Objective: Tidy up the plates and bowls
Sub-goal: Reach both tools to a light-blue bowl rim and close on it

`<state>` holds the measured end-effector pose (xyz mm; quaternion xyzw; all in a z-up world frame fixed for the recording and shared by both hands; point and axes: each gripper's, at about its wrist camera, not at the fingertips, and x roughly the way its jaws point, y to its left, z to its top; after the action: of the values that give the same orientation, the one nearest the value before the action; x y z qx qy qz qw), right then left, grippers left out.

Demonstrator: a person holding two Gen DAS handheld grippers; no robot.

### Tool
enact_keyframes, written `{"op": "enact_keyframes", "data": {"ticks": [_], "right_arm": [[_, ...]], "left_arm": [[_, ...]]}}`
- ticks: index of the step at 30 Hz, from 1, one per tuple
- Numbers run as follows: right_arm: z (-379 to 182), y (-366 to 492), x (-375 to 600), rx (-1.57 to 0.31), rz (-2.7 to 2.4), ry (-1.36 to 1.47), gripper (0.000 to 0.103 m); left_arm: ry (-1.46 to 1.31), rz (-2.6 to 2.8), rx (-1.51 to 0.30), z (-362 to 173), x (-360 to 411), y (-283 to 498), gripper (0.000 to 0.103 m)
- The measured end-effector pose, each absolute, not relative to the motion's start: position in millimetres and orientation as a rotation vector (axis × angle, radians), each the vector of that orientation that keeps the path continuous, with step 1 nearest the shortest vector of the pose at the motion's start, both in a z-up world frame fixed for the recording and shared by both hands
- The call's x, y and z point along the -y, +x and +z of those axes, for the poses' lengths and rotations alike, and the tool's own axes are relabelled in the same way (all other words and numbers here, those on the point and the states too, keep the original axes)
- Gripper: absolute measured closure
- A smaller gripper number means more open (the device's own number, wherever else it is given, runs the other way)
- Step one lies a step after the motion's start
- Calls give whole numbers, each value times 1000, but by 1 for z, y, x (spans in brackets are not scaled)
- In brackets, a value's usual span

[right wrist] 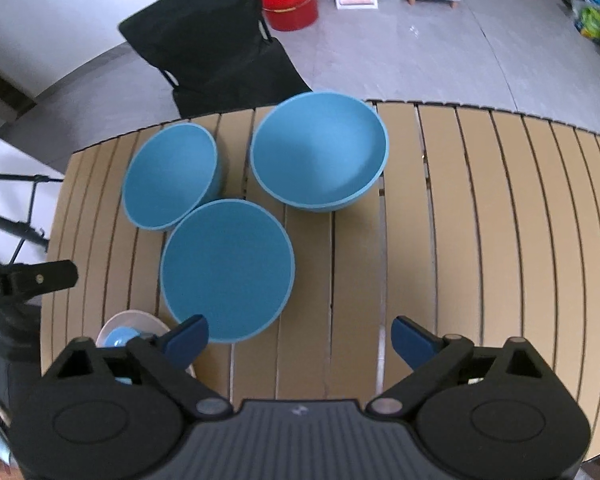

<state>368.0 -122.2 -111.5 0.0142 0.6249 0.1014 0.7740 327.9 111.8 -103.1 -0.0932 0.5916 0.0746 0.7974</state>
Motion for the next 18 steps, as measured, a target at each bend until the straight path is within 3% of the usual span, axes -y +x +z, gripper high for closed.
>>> {"op": "enact_keyframes", "data": {"ticks": [10,18], "right_arm": [[-171,389,107,-1353,146,47,19],[-214,403,90,-1362,132,30,45]], "left_arm": [[-150,114,-1342,-178,-110,366,2],[-128,102,-1403,-220,-103,379,34]]}}
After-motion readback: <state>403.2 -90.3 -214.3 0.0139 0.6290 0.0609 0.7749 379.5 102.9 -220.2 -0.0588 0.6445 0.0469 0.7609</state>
